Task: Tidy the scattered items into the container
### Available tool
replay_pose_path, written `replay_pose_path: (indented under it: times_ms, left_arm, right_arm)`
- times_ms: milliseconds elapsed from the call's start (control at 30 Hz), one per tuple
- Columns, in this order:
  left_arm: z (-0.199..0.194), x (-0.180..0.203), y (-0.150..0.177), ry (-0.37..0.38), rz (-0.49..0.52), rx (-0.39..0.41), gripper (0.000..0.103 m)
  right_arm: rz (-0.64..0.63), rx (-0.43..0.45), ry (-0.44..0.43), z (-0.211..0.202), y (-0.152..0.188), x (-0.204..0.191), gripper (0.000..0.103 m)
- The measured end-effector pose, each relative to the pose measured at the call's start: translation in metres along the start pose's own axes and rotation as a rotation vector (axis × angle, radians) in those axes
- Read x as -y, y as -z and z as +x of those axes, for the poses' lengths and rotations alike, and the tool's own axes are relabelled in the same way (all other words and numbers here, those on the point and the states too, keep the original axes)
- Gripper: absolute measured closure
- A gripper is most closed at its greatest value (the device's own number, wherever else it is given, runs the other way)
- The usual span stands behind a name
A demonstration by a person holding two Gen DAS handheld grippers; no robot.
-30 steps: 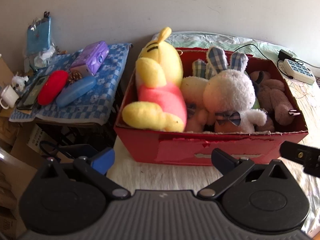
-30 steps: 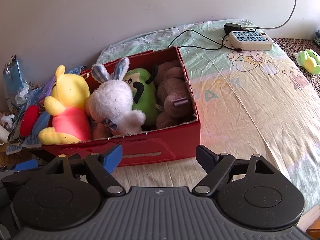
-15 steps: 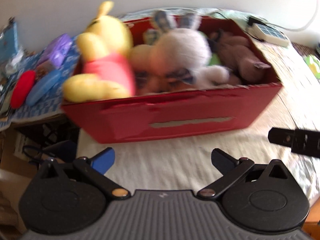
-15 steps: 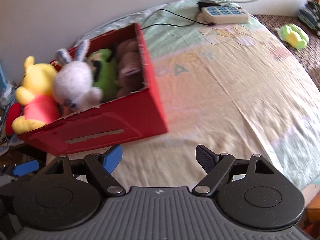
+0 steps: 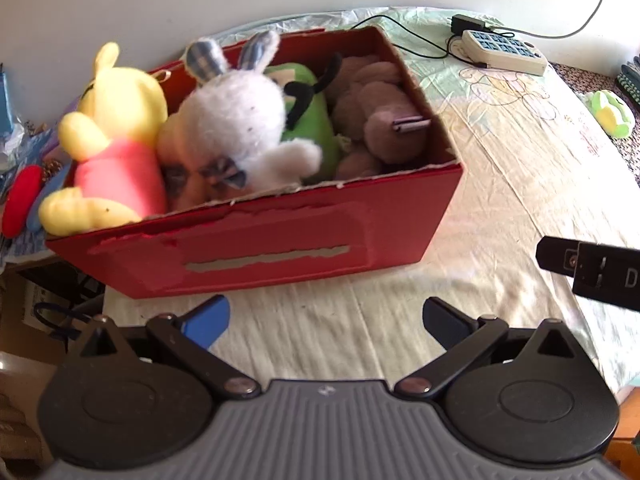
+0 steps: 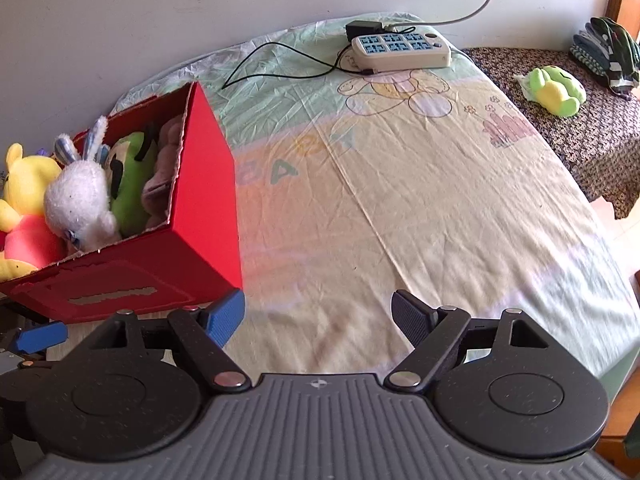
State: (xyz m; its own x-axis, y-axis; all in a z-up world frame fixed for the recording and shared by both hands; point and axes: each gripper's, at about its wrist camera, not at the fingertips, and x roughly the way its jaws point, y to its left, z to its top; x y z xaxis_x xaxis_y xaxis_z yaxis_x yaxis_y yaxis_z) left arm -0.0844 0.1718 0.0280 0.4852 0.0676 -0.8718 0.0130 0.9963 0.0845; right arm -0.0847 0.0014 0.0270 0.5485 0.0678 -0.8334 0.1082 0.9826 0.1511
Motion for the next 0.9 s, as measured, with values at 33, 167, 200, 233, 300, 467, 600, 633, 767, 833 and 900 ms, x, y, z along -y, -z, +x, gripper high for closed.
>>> replay_pose_path:
  times_ms: [33,167,200,233,300,467,600,633,767,833,900]
  left_arm:
    - [0.0,0.002,-0.001,-0.009,-0.006,0.004,0.001]
    - [0.0,0.006,-0.005,-0.042,-0.044,0.006,0.001]
    - [0.0,0.006,-0.006,-0.055,-0.056,0.005,0.001]
    - [0.001,0.005,-0.006,-0.066,-0.068,0.002,0.001]
    - [0.003,0.001,-0.006,-0.079,-0.093,-0.004,0.001]
    - [0.002,-0.02,-0.002,-0.133,-0.168,-0.014,0.001]
    - [-0.001,-0.045,0.002,-0.165,-0.218,-0.018,0.001]
    - [-0.003,-0.051,0.003,-0.171,-0.231,-0.017,0.001]
    - [-0.007,-0.074,0.004,-0.202,-0.266,-0.007,0.001]
    - [-0.009,-0.085,0.004,-0.213,-0.276,0.001,0.001]
    - [-0.011,-0.094,0.004,-0.222,-0.277,0.011,0.001]
  right_arm:
    - [-0.005,0.003,-0.004,0.0,-0.002,0.002,0.02]
    - [-0.042,0.002,-0.032,0.003,-0.01,0.005,0.02]
    - [-0.055,0.002,-0.041,0.003,-0.011,0.004,0.02]
    - [-0.069,0.002,-0.05,0.005,-0.012,0.002,0.02]
    - [-0.105,0.005,-0.068,0.006,-0.013,-0.004,0.02]
    - [-0.189,0.003,-0.131,0.009,-0.016,-0.027,0.02]
    - [-0.229,0.0,-0.164,0.01,-0.018,-0.046,0.02]
    - [-0.235,-0.002,-0.173,0.01,-0.018,-0.051,0.02]
    - [-0.275,0.003,-0.207,0.006,-0.018,-0.075,0.02]
    - [-0.293,0.005,-0.22,0.004,-0.017,-0.086,0.02]
    - [-0.305,0.01,-0.232,0.002,-0.017,-0.097,0.02]
